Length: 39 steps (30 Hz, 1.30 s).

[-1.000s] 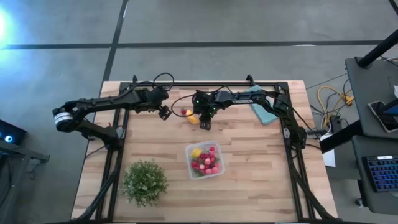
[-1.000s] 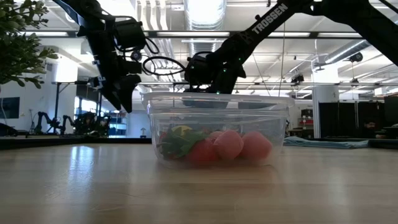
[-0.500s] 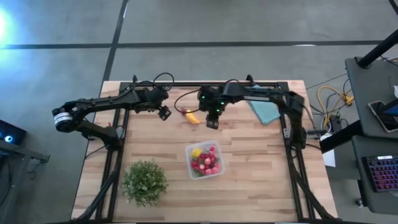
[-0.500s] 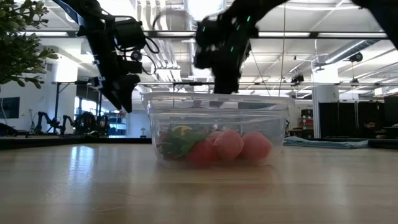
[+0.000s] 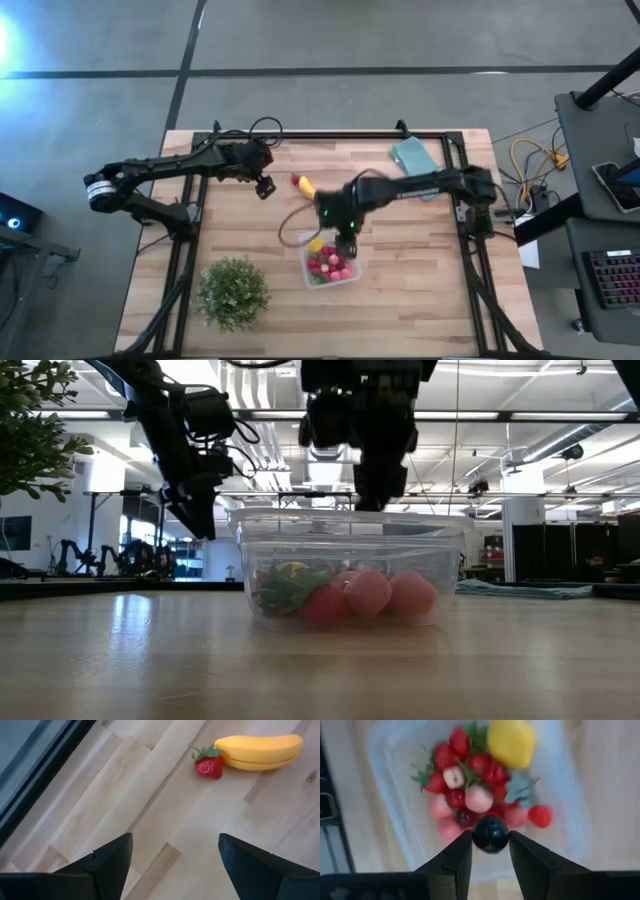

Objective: Pick and placing Produce into tupperware
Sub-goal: Put the plum into the transparent bin, then put the strawberry into the transparent bin

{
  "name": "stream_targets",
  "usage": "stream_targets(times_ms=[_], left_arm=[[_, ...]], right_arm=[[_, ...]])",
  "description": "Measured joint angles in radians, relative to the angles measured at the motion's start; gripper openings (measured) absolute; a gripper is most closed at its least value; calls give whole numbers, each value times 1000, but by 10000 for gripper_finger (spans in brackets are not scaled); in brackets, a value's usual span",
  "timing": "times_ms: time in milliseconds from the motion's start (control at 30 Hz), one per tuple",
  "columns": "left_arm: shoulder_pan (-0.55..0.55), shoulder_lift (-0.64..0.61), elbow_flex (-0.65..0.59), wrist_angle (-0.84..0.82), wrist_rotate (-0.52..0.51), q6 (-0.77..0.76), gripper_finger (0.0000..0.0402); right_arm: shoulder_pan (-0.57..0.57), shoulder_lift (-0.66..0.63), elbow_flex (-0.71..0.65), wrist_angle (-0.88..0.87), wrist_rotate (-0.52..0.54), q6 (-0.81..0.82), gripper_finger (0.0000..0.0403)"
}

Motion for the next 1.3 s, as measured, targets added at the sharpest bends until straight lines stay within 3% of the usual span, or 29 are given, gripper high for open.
stream_targets(times_ms=[233, 333, 467, 567, 767, 1033, 1133, 1300], left_arm=[[0, -1, 0, -10, 29, 23, 279], [0, 5, 0, -8, 107, 24, 279], [-1, 29, 0, 31, 108, 22, 279], [-1, 40, 2, 43, 111, 31, 279], [-4, 61, -1, 132, 226, 388, 279], [-1, 180, -1, 269, 226, 437, 279], [1, 250, 6, 271, 221, 365, 279], [2, 339, 39, 253, 220, 24, 279]], right_arm=[[39, 29, 2, -10, 163, 107, 174], [39, -6, 10, -9, 259, 133, 198], [26, -73, 19, 0, 392, 159, 218], [0, -118, 18, -4, 435, 177, 224], [-58, -221, 17, -3, 489, 180, 226], [-134, -361, 16, 0, 691, 158, 225], [-161, -409, 16, 1, 749, 138, 225], [-203, -484, 16, 0, 832, 98, 225]])
